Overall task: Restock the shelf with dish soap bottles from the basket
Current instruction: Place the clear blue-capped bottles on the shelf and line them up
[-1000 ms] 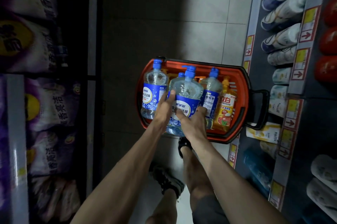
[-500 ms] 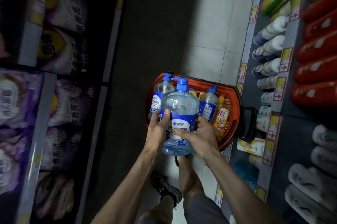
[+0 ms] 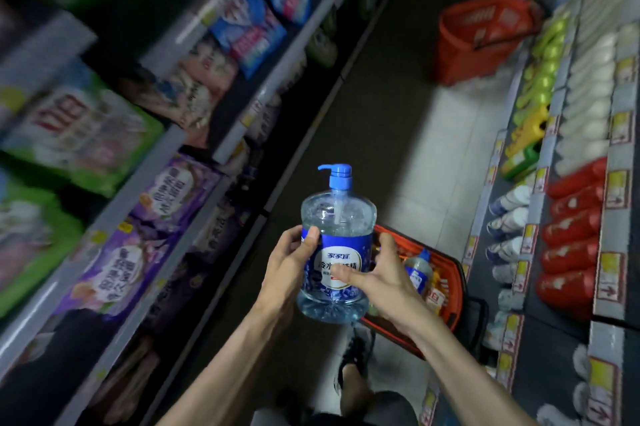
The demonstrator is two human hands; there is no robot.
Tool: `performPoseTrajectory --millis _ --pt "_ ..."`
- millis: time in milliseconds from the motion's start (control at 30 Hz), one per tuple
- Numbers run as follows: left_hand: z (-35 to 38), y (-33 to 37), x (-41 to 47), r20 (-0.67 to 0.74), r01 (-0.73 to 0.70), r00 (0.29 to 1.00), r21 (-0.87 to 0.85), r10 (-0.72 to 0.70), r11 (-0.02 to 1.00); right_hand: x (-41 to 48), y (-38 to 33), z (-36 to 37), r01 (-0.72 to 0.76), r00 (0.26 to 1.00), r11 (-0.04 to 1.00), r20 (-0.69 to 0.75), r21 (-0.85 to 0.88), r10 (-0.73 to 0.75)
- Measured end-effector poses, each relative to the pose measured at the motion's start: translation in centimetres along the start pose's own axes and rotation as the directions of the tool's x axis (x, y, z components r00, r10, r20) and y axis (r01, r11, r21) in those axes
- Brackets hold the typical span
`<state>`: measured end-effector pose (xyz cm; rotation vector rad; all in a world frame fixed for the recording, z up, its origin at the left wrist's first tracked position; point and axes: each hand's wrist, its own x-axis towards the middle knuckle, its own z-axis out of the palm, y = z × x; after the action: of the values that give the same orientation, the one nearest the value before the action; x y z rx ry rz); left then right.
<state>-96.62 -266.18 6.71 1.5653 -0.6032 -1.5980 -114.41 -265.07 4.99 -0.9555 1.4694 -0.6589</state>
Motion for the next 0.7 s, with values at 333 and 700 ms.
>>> performPoseTrajectory --millis 333,700 --pt "-10.9 7.4 -13.1 -0.022 -0.306 0.952 -0.020 0.305 0.952 -10.0 -10.3 8.4 0.299 0.947 0.951 0.146 -0.074 -0.286" --pt "-20.6 9.4 -23.2 -0.224 -0.530 0.828 -0.015 0.514 0.848 -17.9 -15.7 17.9 0.515 0.798 0.857 0.372 -0.014 -0.473"
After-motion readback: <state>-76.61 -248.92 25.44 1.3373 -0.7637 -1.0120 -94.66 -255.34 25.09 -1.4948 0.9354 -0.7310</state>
